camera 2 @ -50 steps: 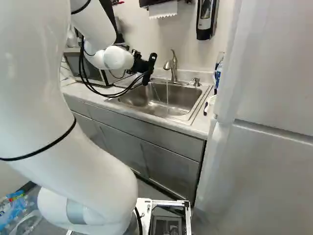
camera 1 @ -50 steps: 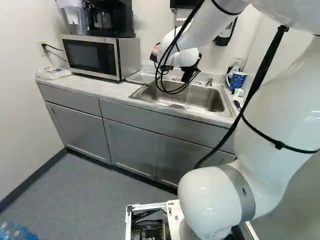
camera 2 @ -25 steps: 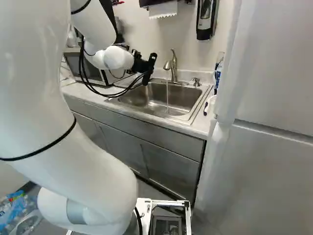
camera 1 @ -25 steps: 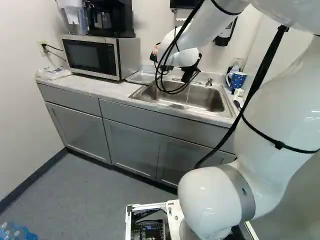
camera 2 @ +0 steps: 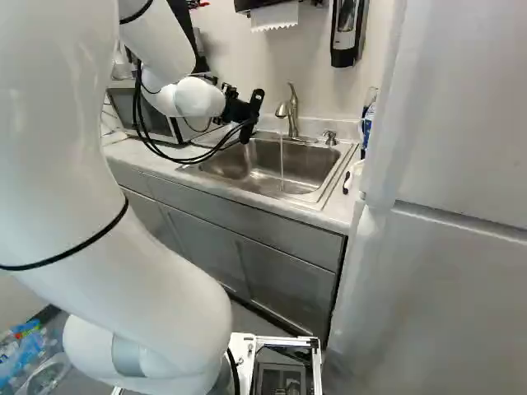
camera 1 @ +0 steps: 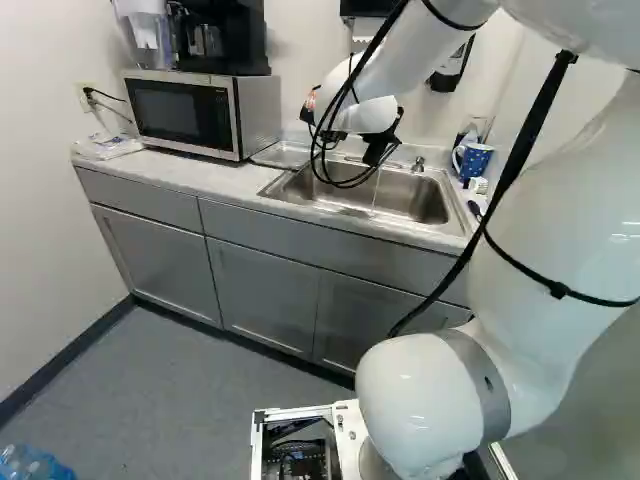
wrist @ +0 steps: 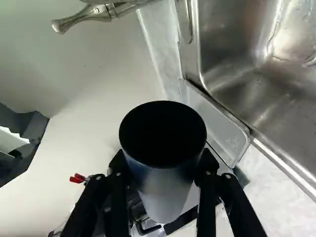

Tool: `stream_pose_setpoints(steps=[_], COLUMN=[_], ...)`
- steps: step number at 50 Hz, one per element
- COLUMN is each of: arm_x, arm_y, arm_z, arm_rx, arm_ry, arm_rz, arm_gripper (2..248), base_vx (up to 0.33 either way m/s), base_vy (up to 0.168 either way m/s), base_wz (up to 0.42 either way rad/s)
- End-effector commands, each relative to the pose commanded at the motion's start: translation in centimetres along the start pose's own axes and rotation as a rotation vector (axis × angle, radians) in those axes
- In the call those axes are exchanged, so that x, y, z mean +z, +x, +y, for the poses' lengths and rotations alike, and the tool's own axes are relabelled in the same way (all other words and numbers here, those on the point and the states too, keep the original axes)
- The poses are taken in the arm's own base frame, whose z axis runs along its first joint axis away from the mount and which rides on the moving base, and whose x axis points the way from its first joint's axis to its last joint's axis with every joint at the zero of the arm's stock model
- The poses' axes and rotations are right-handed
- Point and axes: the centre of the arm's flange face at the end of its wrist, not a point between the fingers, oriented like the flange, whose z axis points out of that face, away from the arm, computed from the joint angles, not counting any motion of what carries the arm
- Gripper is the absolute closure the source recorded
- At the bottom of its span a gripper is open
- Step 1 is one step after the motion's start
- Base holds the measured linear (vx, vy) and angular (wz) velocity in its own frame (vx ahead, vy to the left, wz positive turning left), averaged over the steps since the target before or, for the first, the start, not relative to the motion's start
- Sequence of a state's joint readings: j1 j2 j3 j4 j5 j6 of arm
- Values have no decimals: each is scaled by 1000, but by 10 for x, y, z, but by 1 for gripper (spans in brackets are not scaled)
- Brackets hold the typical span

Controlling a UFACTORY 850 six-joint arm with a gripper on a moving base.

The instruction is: Rinse the cup and place it in the tray

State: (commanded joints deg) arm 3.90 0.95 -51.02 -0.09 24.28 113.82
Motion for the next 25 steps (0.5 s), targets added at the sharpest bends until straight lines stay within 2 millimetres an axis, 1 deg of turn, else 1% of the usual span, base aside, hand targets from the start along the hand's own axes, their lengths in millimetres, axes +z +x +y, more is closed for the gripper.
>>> stream_pose_setpoints(steps=[25], arm_x=[0], arm_y=[0], arm_z=[0], arm_rx=[-242], arm_ry=[0], arm_rz=[0], arm_gripper=[124], base_vx=[0], base_vy=[0], base_wz=[0])
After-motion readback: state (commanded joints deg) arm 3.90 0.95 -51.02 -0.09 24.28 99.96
